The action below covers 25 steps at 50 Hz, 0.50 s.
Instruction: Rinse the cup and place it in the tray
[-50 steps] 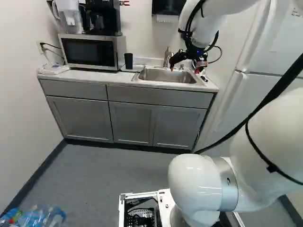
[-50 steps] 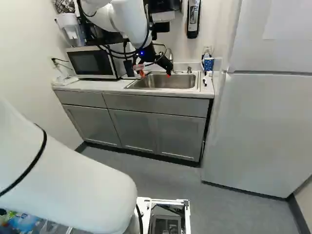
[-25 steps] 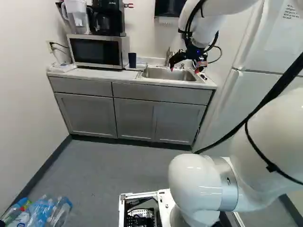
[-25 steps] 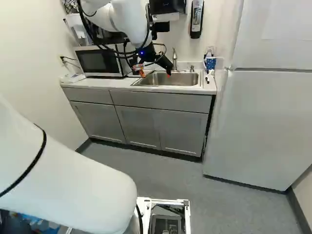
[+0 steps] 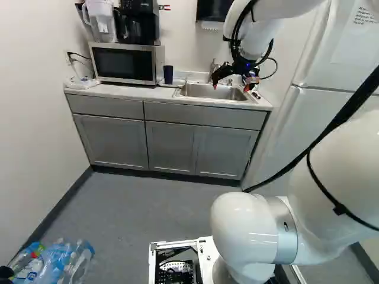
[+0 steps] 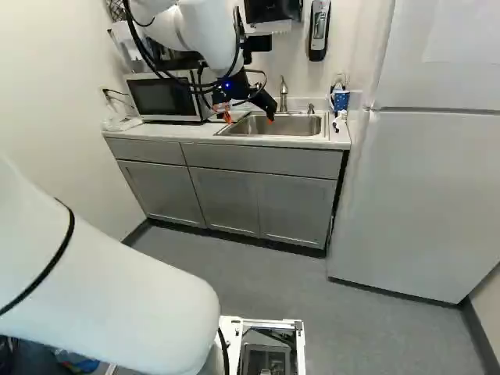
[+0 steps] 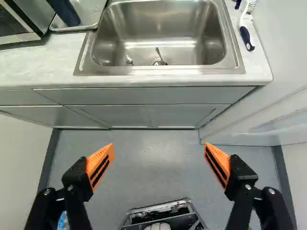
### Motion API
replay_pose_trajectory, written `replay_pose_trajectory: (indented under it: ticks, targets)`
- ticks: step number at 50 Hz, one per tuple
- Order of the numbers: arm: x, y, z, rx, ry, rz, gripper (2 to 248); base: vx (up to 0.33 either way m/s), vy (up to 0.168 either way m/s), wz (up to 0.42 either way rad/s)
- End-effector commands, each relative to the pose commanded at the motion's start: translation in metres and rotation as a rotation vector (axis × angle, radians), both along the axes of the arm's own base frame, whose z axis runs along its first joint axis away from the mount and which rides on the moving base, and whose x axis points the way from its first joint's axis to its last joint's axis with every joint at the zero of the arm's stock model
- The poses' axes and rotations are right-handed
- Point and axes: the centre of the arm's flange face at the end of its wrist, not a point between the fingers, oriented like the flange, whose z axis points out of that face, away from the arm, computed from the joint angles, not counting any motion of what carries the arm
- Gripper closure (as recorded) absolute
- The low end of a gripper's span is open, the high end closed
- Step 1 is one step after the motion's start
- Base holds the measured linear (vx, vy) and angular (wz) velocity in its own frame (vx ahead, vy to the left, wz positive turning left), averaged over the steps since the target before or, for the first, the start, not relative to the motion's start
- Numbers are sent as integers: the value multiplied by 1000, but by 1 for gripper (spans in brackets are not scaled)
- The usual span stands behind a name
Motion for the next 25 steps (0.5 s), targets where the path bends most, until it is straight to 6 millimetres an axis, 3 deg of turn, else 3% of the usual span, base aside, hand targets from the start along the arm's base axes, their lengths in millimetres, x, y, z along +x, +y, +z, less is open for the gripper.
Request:
replay_pose_trajectory:
  ticks: [25]
  targets:
    - [0,0,-1,-1,-2,0,3,0,0,0]
